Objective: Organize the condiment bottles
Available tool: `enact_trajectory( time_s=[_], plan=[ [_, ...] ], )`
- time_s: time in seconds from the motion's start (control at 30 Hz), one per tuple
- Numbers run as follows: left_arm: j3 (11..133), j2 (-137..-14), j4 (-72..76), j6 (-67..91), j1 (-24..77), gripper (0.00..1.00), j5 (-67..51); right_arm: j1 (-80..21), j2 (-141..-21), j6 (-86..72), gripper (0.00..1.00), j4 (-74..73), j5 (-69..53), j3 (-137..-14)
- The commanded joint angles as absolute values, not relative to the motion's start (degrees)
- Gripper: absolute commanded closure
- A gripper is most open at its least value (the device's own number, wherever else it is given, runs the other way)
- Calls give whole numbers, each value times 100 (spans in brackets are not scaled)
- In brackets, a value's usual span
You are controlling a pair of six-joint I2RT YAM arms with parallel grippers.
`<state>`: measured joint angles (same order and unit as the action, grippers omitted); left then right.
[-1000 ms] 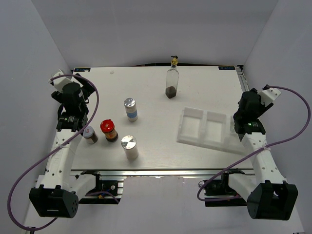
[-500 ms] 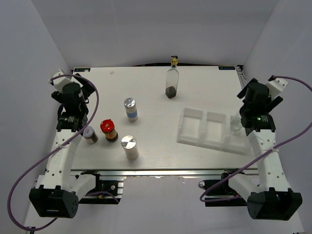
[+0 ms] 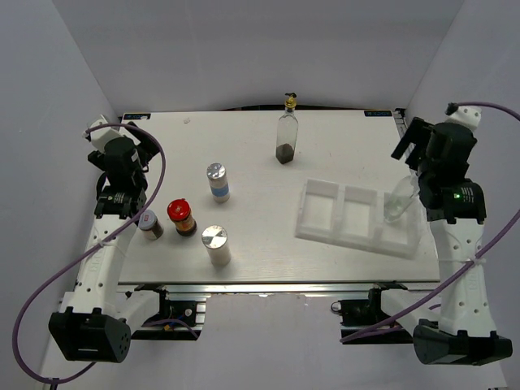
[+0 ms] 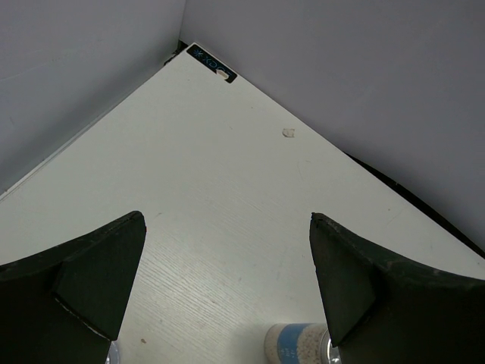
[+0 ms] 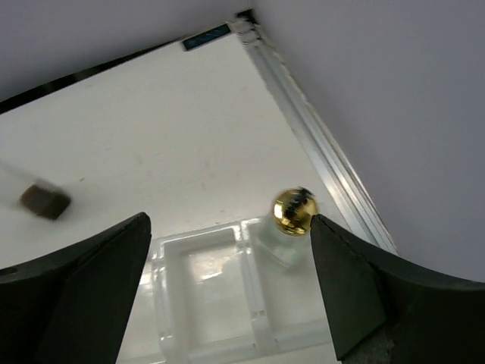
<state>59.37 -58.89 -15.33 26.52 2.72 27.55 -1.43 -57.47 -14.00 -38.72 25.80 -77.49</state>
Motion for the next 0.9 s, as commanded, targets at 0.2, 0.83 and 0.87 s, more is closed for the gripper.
enact_trajectory(
  time_s=[0.2,0.83,0.87],
  plan=[
    [6161,-6679,-1327,3006,334,2,1214,-2029,-7548,264,11,-2559,880,-8859],
    [6495,-7391,-1802,2619,1643,2,1538,-2285,-11301,273,10,1423,-835,-10167],
    [6530,-7426,-1837,2593,1652,2,1547,-2276,-11546,185,11,1511,-835,-10282]
  ],
)
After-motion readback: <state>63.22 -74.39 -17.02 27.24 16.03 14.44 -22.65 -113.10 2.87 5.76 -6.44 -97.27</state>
